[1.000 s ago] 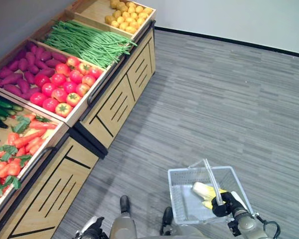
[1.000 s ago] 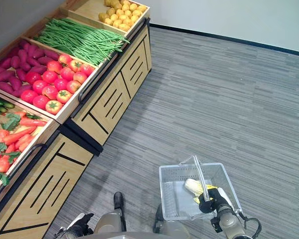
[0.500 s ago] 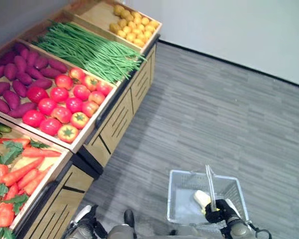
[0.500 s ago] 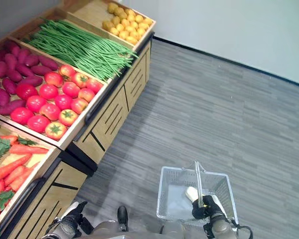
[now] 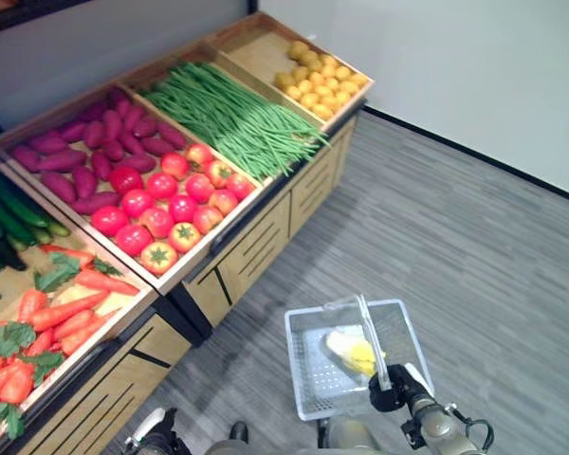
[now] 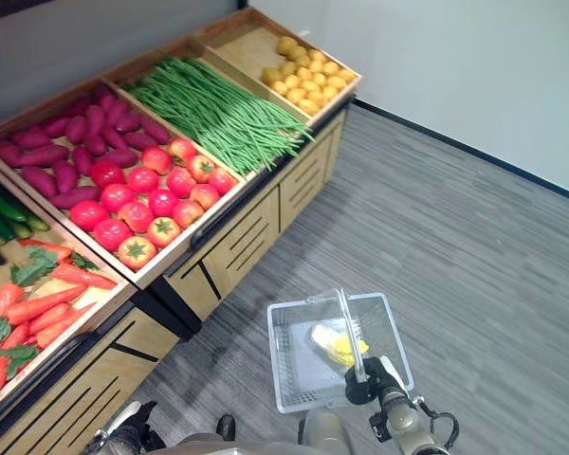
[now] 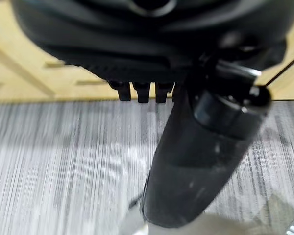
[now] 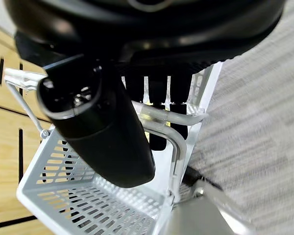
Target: Get the vegetables into the basket
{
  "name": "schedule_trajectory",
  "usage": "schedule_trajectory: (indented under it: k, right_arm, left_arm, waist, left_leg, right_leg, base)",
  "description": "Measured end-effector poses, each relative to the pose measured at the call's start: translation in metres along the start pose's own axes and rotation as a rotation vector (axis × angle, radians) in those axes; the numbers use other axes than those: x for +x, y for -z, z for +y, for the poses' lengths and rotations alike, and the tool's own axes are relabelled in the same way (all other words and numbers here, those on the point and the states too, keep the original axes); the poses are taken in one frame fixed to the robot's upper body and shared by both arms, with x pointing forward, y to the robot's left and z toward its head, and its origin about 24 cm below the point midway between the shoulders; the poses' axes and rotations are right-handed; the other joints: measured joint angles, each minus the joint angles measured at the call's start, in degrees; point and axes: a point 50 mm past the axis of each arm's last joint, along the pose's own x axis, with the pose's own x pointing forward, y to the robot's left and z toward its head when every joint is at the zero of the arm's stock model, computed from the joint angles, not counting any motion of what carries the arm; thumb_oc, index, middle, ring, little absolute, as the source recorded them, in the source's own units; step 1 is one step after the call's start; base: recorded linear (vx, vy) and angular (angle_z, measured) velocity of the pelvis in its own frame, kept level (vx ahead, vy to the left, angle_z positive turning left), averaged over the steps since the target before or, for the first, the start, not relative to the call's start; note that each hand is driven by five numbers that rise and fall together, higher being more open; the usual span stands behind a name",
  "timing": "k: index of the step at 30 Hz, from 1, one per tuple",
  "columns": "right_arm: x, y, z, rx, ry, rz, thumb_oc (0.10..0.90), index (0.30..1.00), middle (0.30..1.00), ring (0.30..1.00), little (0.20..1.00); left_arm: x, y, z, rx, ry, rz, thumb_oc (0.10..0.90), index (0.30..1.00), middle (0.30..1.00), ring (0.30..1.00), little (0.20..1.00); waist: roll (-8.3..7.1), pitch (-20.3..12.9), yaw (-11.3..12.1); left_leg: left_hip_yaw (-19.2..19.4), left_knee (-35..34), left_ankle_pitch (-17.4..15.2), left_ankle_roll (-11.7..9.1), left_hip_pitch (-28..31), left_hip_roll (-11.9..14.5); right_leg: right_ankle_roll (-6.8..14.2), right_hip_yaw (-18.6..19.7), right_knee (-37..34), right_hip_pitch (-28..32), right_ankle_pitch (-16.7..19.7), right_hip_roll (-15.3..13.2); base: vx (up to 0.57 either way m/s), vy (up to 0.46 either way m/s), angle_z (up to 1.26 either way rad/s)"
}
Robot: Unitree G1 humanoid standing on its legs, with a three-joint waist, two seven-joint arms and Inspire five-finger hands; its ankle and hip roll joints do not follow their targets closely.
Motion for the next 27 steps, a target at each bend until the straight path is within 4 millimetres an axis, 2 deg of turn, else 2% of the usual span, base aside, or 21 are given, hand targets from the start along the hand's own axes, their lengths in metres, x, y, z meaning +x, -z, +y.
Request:
schedule_trajectory:
  k: [2,3,6,11,12,13,15,16,17,18,20,21,23,24,26,27]
  right_arm:
    - [0.000,0.000,-0.003,-0.007,0.006,0.004,0.400,0.300,0.300,0.300,0.300]
    - [0.000,0.003,-0.008,-0.010,0.021,0.012,0.400,0.300,0.300,0.300,0.300]
    - [0.000,0.010,-0.014,-0.012,0.034,0.053,0.400,0.300,0.300,0.300,0.300]
    - [0.000,0.012,-0.025,0.000,0.066,0.063,0.400,0.300,0.300,0.300,0.300]
    - [0.000,0.012,-0.029,0.000,0.077,0.063,0.400,0.300,0.300,0.300,0.300]
    - [-0.001,0.015,-0.033,0.002,0.097,0.077,0.400,0.300,0.300,0.300,0.300]
    - [-0.002,0.018,-0.035,0.020,0.117,0.088,0.400,0.300,0.300,0.300,0.300]
    - [-0.002,0.019,-0.038,0.032,0.125,0.095,0.400,0.300,0.300,0.300,0.300]
    - [-0.002,0.019,-0.038,0.031,0.129,0.096,0.400,0.300,0.300,0.300,0.300]
    - [-0.002,0.020,-0.037,0.030,0.126,0.097,0.400,0.300,0.300,0.300,0.300]
    - [-0.002,0.020,-0.037,0.032,0.129,0.097,0.400,0.300,0.300,0.300,0.300]
    - [-0.003,0.023,-0.036,0.034,0.133,0.104,0.400,0.300,0.300,0.300,0.300]
    - [-0.003,0.024,-0.035,0.042,0.134,0.111,0.400,0.300,0.300,0.300,0.300]
    - [-0.003,0.024,-0.035,0.042,0.135,0.110,0.400,0.300,0.300,0.300,0.300]
    - [-0.004,0.026,-0.035,0.052,0.137,0.120,0.400,0.300,0.300,0.300,0.300]
    - [-0.006,0.031,-0.036,0.052,0.141,0.140,0.400,0.300,0.300,0.300,0.300]
  left_arm:
    - [0.000,-0.001,-0.001,-0.001,0.002,-0.002,0.900,1.000,1.000,1.000,1.000]
    - [0.000,-0.004,-0.001,-0.005,0.001,-0.009,0.900,1.000,1.000,1.000,1.000]
    - [0.001,-0.006,0.000,-0.028,-0.009,-0.009,0.900,1.000,1.000,1.000,1.000]
    - [0.004,-0.020,0.009,-0.053,-0.051,-0.038,0.900,1.000,1.000,1.000,1.000]
    - [0.005,-0.027,0.012,-0.054,-0.060,-0.059,0.900,1.000,1.000,1.000,1.000]
    - [0.006,-0.042,0.018,-0.050,-0.074,-0.100,0.900,1.000,1.000,1.000,1.000]
    - [0.007,-0.056,0.024,-0.046,-0.085,-0.136,0.900,1.000,1.000,1.000,1.000]
    - [0.007,-0.061,0.025,-0.046,-0.091,-0.153,0.900,1.000,1.000,1.000,1.000]
    - [0.007,-0.058,0.024,-0.038,-0.091,-0.142,0.900,1.000,1.000,1.000,1.000]
    - [0.008,-0.053,0.025,-0.033,-0.095,-0.119,0.900,1.000,1.000,1.000,1.000]
    - [0.007,-0.045,0.024,-0.027,-0.093,-0.097,0.900,1.000,1.000,1.000,1.000]
    - [0.007,-0.042,0.022,-0.025,-0.089,-0.089,0.900,1.000,1.000,1.000,1.000]
    - [0.006,-0.037,0.018,-0.018,-0.082,-0.077,0.900,1.000,1.000,1.000,1.000]
    - [0.006,-0.034,0.016,-0.017,-0.077,-0.071,0.900,1.000,1.000,1.000,1.000]
    - [0.004,-0.029,0.010,-0.014,-0.063,-0.063,0.900,1.000,1.000,1.000,1.000]
    - [0.003,-0.029,0.004,-0.008,-0.048,-0.065,0.900,1.000,1.000,1.000,1.000]
  waist:
    - [0.14,0.20,-0.49]
    - [0.11,0.51,-0.72]
    - [0.22,0.60,-0.82]
    - [1.57,1.80,-0.41]
    - [2.07,2.63,-0.37]
    - [2.37,3.68,-0.59]
    - [1.59,4.61,-1.08]
    - [0.77,5.34,-1.47]
    - [1.11,5.27,-1.82]
    - [1.26,5.32,-2.30]
    - [1.33,5.35,-2.24]
    - [1.49,5.30,-2.95]
    - [2.05,5.04,-2.94]
    - [2.18,5.04,-2.91]
    - [2.72,4.75,-3.01]
    - [3.62,4.34,-3.13]
  left_leg:
    - [-1.57,1.36,-0.21,-0.87,-0.71,0.97]
    - [-2.86,2.50,0.51,-1.92,-1.53,1.49]
    - [-3.76,2.96,1.00,-2.93,-1.72,2.21]
    - [-7.07,6.59,1.82,-4.21,-5.44,2.88]
    - [-8.41,7.28,2.82,-5.43,-6.72,2.87]
    - [-9.27,7.48,5.81,-6.76,-9.05,2.27]
    - [-6.79,5.85,11.23,-7.36,-10.49,1.20]
    - [3.28,5.61,10.61,-5.61,-10.70,1.69]
    - [9.60,6.08,9.20,-4.81,-10.37,3.58]
    - [11.81,6.19,8.66,-5.10,-10.04,4.60]
    - [13.90,5.40,8.79,-5.22,-9.56,5.78]
    - [14.53,3.58,8.96,-5.49,-9.52,6.63]
    - [16.10,0.10,9.67,-6.44,-8.94,8.59]
    - [16.25,0.10,9.78,-6.28,-8.67,8.90]
    - [16.34,-1.42,9.80,-5.94,-6.81,8.53]
    - [16.45,-2.16,10.55,-4.89,-5.61,7.68]
  right_leg:
    - [-1.28,-2.15,0.18,0.68,-0.22,0.48]
    - [-2.10,-4.41,0.01,1.45,-0.66,0.54]
    - [-2.67,-5.99,-0.89,2.91,-1.14,0.96]
    - [-3.09,-8.85,-1.06,3.24,-2.56,1.79]
    - [-3.40,-9.89,-1.00,3.30,-2.77,1.83]
    - [-3.97,-10.75,-1.23,3.29,-3.22,1.27]
    - [-4.54,-13.10,-1.79,3.48,-3.29,-0.58]
    - [-7.24,-15.88,-3.24,4.12,-3.18,-1.79]
    - [-7.80,-17.53,-4.33,5.00,-2.84,-1.58]
    - [-7.80,-18.33,-4.90,5.44,-2.91,-1.40]
    - [-7.67,-19.39,-5.41,5.42,-2.82,-1.38]
    - [-7.39,-20.75,-6.11,5.81,-2.64,-1.30]
    - [-6.60,-21.83,-6.40,5.93,-2.20,-1.03]
    - [-6.72,-21.83,-6.38,6.18,-2.31,-0.97]
    - [-5.03,-21.59,-6.39,7.03,-1.96,-0.81]
    - [-4.24,-21.42,-6.07,7.48,-2.08,-0.74]
  base:
    - [0.14,-0.258,0.56]
    - [0.09,-0.185,0.57]
    - [0.10,-0.206,0.45]
    - [0.04,-0.173,0.36]
    - [-0.02,-0.091,0.98]
    - [-0.02,-0.041,1.27]
    - [-0.03,-0.020,1.25]
    - [-0.02,0.004,0.99]
    - [0.00,0.020,0.94]
    - [0.03,0.053,0.52]
    - [0.07,0.095,0.40]
    - [0.10,0.139,0.56]
    - [0.14,0.217,0.38]
    - [0.14,0.252,0.01]
    - [0.09,0.189,-0.13]
    - [0.07,0.144,-0.14]
